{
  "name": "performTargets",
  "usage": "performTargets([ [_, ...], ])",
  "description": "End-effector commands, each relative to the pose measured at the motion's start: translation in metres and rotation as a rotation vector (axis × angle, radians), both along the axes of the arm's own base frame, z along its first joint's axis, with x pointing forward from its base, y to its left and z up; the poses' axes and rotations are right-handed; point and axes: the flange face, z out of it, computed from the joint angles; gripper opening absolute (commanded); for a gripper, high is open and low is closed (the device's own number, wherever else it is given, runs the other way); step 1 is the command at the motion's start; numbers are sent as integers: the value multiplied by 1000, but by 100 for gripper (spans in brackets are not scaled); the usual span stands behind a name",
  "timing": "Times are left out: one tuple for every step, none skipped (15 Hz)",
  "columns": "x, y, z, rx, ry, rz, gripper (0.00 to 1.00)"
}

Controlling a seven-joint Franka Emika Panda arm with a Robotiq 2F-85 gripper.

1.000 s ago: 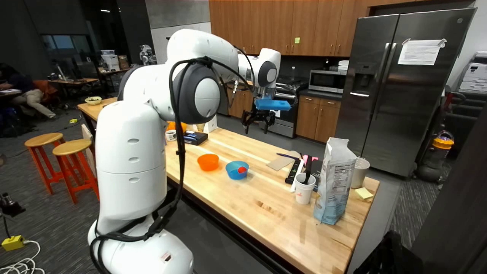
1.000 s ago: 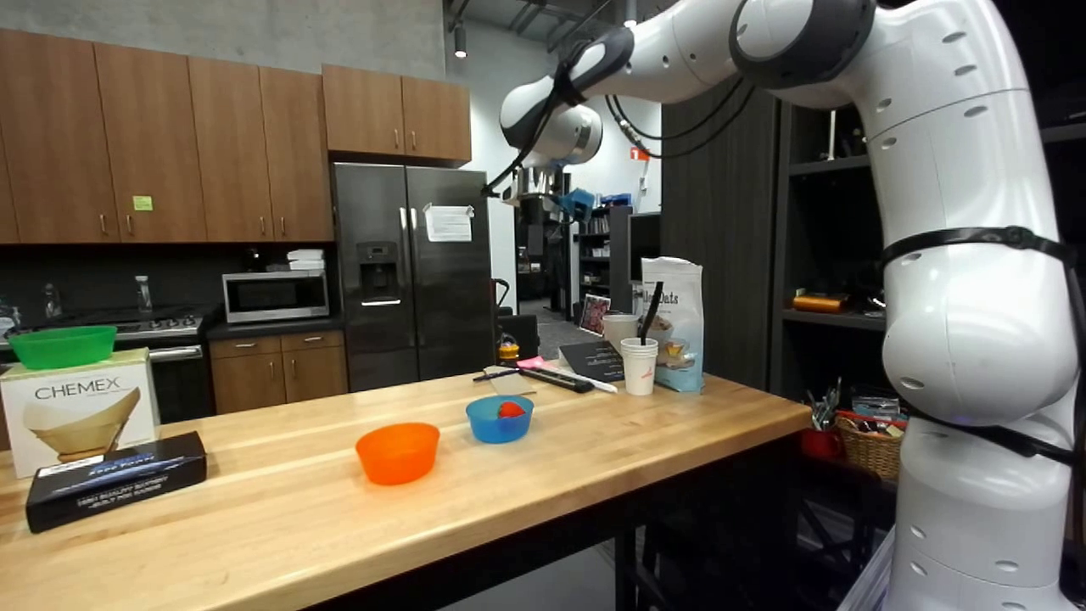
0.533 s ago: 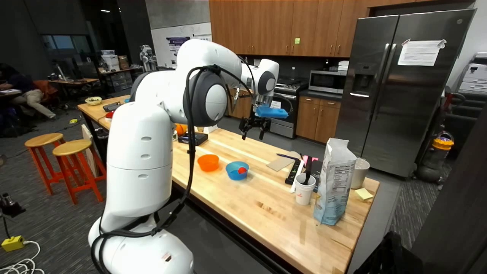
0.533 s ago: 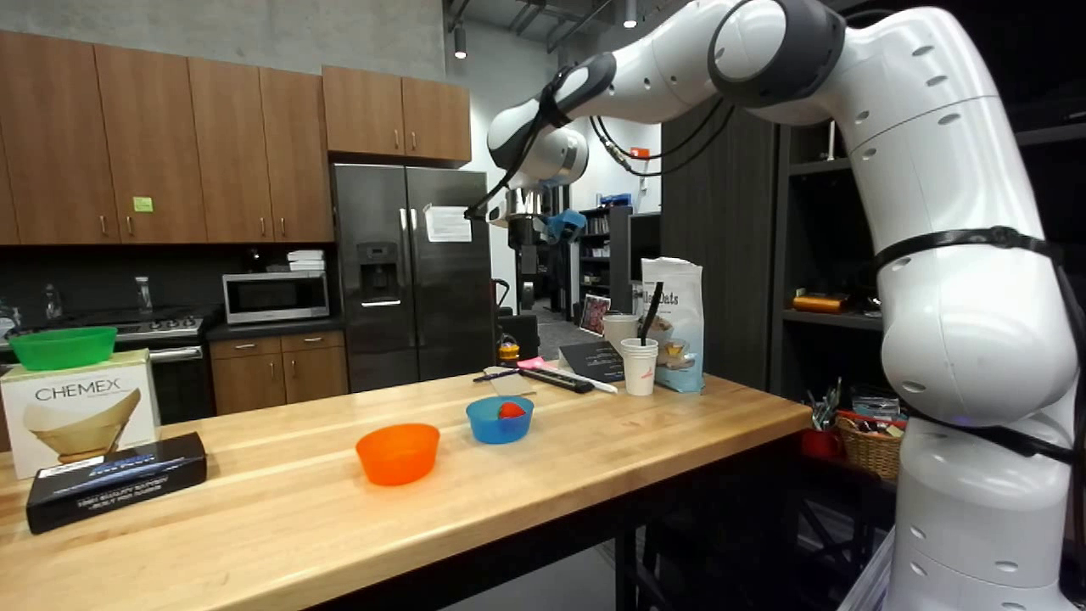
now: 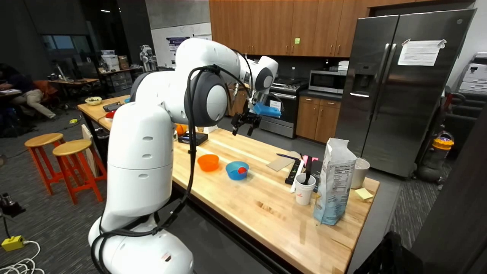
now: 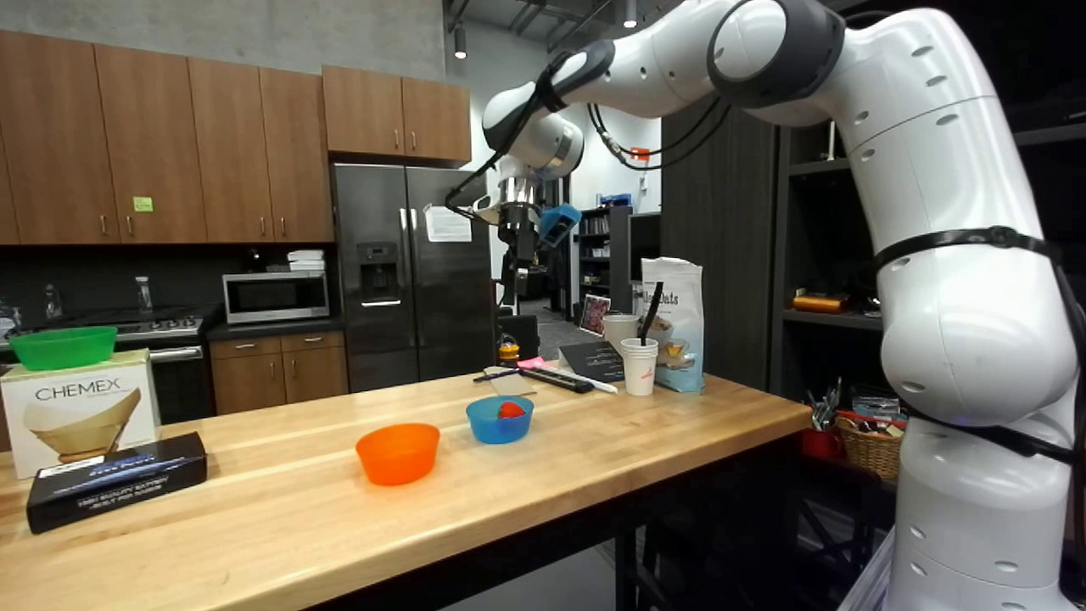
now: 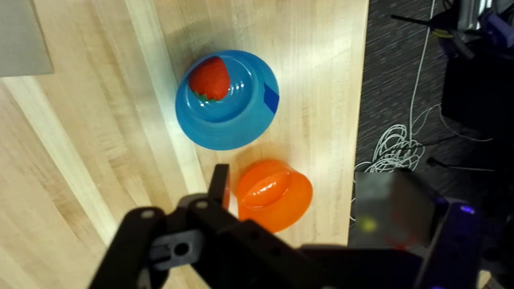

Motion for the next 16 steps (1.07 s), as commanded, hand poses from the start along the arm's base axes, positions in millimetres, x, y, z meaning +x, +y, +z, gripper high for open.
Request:
performTargets([
  [-6,5,3,46,37,89,100],
  [-8,10,-1,52,47,102,100],
  [-9,15,-6,50,55,113,100],
  [-8,16,-9,36,59,115,100],
  [-6,17,-13,26,56,112,100],
  [-5,19,-16,23,60,119,100],
  [-3,21,-21,13,72,129,100],
  [-1,23,-25,3,84,137,100],
  [0,25,-30,-16,95,138,100],
  [2,26,-34,-40,100,138,100],
  [4,25,-39,-77,108,136,100],
  [5,27,-42,-110,117,141,100],
  [6,26,-46,-151,126,146,100],
  [7,27,-48,-183,132,149,100],
  [8,25,-49,-206,135,152,100],
  [9,25,-50,-229,134,149,100],
])
